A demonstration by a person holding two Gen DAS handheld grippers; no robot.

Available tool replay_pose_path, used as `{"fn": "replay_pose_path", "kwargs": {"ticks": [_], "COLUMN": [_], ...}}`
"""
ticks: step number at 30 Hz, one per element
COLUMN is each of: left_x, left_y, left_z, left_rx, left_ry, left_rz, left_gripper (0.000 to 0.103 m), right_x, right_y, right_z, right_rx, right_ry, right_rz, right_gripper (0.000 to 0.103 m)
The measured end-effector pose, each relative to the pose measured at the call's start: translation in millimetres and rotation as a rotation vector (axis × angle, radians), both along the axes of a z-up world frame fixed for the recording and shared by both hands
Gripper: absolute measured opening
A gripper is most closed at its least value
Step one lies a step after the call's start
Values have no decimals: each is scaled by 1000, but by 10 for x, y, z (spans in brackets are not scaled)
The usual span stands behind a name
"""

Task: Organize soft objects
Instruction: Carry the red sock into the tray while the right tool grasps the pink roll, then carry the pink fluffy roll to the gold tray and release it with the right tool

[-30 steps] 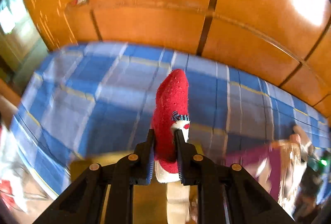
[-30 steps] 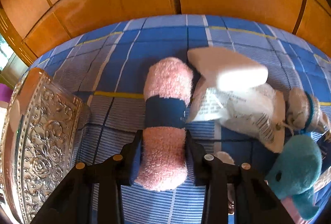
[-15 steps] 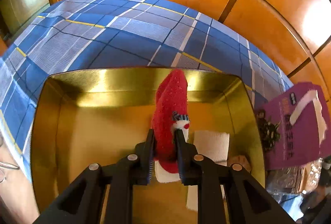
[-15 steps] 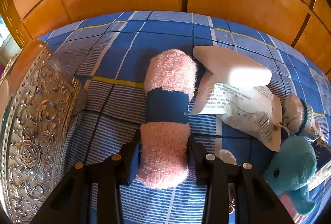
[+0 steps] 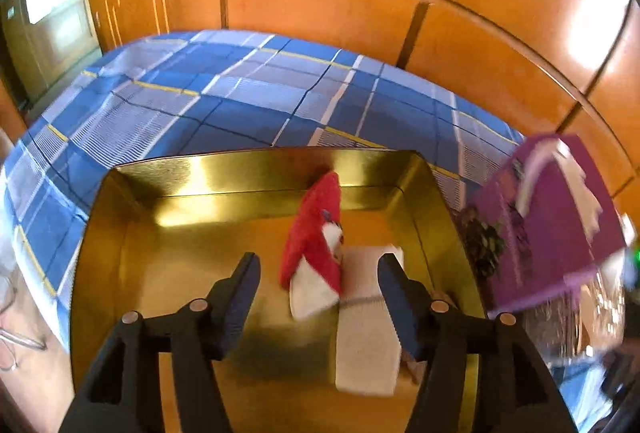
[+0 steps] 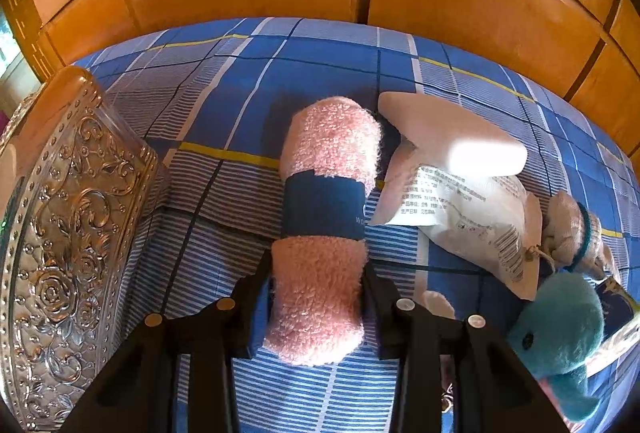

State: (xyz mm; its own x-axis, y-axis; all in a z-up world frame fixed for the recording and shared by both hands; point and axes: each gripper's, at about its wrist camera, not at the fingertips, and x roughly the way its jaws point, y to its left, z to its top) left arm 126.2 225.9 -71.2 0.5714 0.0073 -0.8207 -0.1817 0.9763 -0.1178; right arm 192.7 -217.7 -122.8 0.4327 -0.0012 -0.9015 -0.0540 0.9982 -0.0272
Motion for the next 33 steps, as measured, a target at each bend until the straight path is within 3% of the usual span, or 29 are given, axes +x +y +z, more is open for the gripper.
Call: {"fn": "replay_pose_path", "kwargs": {"ticks": [8, 20, 28, 33], "left_x": [-463, -807, -917, -969], "left_y": [-203, -430, -494, -511], "left_z": [82, 226, 275, 268], "left_rx": [28, 35, 33, 31], "left_ry": [-39, -89, -95, -93], "left_rz": [-50, -109, -125, -131], "left_gripper": [62, 62, 65, 66], "right_x": [74, 219, 422, 448], "right_y": [-18, 270, 766, 1236], "right_z": [206, 835, 1267, 1528], "right_rx": [19, -50, -88, -50], "right_ry": [44, -44, -114, -165], "right_rz": [63, 155, 232, 316], "right_gripper": [32, 32, 32, 32]}}
